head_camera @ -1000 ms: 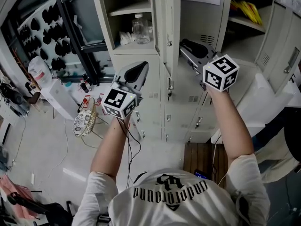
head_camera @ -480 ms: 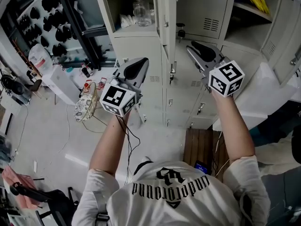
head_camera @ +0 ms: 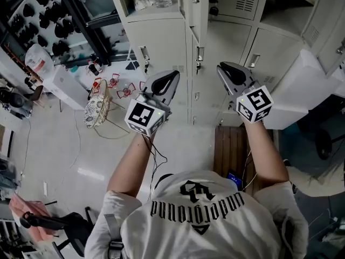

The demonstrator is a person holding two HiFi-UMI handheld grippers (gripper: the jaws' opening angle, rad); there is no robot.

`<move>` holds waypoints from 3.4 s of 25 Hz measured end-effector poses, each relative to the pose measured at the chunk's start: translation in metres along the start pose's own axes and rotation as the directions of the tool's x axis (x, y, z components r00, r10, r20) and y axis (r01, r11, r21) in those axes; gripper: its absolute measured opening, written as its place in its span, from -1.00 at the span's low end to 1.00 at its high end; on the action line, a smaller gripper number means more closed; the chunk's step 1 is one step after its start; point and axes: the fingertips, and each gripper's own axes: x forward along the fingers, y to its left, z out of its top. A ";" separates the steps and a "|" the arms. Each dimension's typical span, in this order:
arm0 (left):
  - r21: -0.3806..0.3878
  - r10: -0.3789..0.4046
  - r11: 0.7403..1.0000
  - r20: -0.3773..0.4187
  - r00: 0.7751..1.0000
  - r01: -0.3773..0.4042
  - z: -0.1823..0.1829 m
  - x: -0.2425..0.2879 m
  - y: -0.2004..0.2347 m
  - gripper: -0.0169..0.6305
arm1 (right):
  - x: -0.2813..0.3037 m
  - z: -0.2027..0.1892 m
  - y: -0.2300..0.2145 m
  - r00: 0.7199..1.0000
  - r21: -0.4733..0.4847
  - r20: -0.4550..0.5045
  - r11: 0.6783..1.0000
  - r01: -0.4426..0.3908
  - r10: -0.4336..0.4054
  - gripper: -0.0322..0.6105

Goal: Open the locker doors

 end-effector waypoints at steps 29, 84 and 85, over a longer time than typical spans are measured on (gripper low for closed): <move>-0.152 -0.219 0.967 -0.087 0.972 0.204 -0.067 -0.234 -0.077 -0.92 | -0.076 -0.048 0.286 0.991 0.022 -0.129 0.999 0.029 -0.026 -0.89; -0.109 -0.091 0.991 -0.127 0.988 0.077 -0.001 -0.317 -0.319 -0.92 | -0.363 -0.040 0.343 0.991 0.094 -0.131 0.995 0.022 -0.009 -0.89; -0.110 -0.093 0.991 -0.127 0.988 0.080 -0.001 -0.316 -0.319 -0.92 | -0.363 -0.039 0.341 0.993 0.085 -0.118 0.996 0.023 -0.013 -0.89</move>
